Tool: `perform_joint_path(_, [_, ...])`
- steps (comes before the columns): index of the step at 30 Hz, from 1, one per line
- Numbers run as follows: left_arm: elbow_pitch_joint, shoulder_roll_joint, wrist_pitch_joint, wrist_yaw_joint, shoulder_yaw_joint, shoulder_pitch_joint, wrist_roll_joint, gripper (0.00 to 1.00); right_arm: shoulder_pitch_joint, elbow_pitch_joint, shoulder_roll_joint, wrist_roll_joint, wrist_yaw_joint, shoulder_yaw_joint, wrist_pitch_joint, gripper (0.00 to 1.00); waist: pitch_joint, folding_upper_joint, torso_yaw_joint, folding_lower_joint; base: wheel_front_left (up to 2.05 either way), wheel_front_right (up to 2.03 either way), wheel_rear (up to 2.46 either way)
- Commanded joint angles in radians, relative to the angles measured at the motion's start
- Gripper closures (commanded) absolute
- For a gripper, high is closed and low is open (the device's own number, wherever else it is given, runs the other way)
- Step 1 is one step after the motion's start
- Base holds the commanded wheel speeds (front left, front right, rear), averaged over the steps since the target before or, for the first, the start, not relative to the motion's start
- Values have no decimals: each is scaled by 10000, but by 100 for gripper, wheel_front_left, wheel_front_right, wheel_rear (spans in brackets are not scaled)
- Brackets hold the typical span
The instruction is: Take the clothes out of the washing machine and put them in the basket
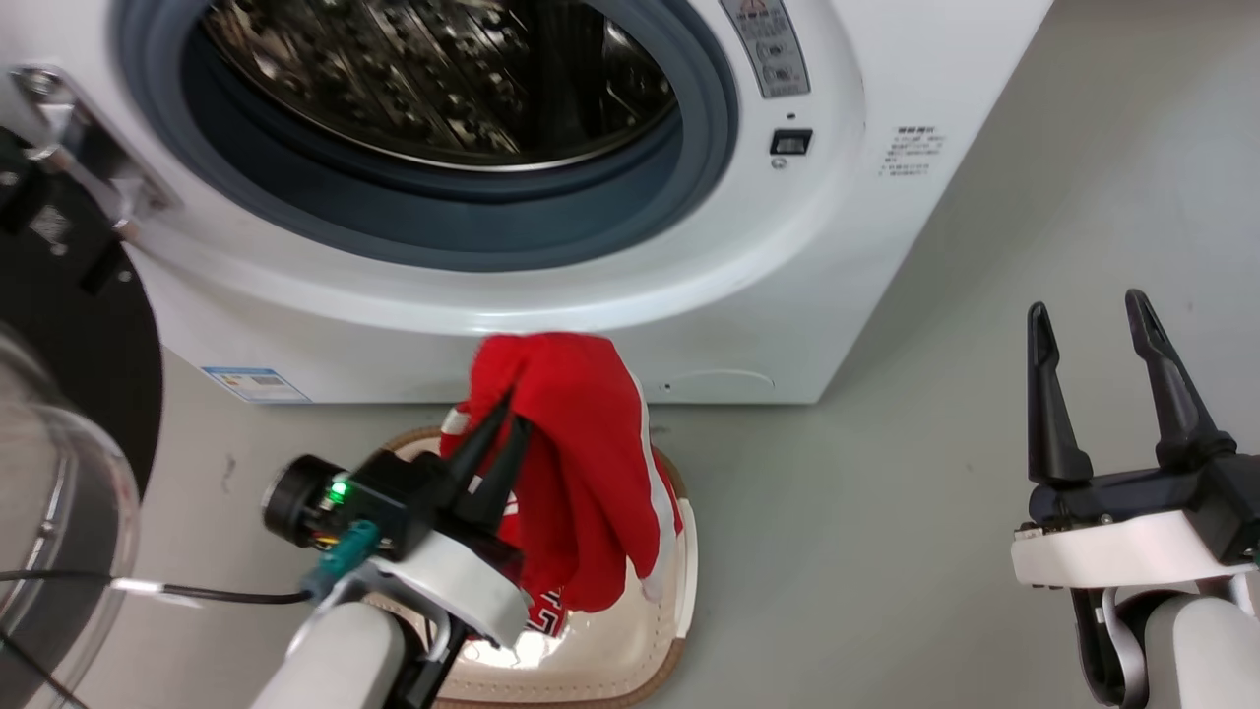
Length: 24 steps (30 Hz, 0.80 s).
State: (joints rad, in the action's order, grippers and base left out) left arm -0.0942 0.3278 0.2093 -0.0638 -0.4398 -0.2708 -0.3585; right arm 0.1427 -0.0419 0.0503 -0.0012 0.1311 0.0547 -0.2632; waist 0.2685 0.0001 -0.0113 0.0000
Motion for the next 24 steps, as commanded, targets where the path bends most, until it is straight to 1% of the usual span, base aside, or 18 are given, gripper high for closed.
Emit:
perform_joint_path(1, [-272, -53, 3, -107, -201, -152, 157, 100, 190, -79, -2, -25, -7, -47, -24, 0, 369, -1, -222, 0, 0, 0, 0])
perform_joint_path(5, [-1069, -70, 48, -259, -562, -561, 375, 100, 417, -190, -2, 0, -7, -47, -24, 0, 1012, -1, -546, 0, 0, 0, 0])
perform_joint_path(11, [-2398, -17, 211, -396, -665, -1299, 446, 100, 800, -371, -2, 291, -7, -55, -24, 0, 2186, -1, -1174, 0, 0, 0, 0])
perform_joint_path(16, [-3530, 177, 368, -536, -943, -1990, 618, 100, 1095, -453, -6, 567, -9, -121, -24, 0, 3202, -1, -1638, 0, 0, 0, 0])
perform_joint_path(22, [-4969, 329, 463, -637, -1597, -2984, 973, 100, 1455, -604, -6, 834, -7, -236, -24, 0, 4235, -1, -1973, 0, 0, 0, 0])
perform_joint_path(24, [-5469, 337, 492, -644, -1717, -3270, 934, 100, 1579, -647, -6, 936, -7, -290, -24, 0, 4538, -1, -2117, 0, 0, 0, 0])
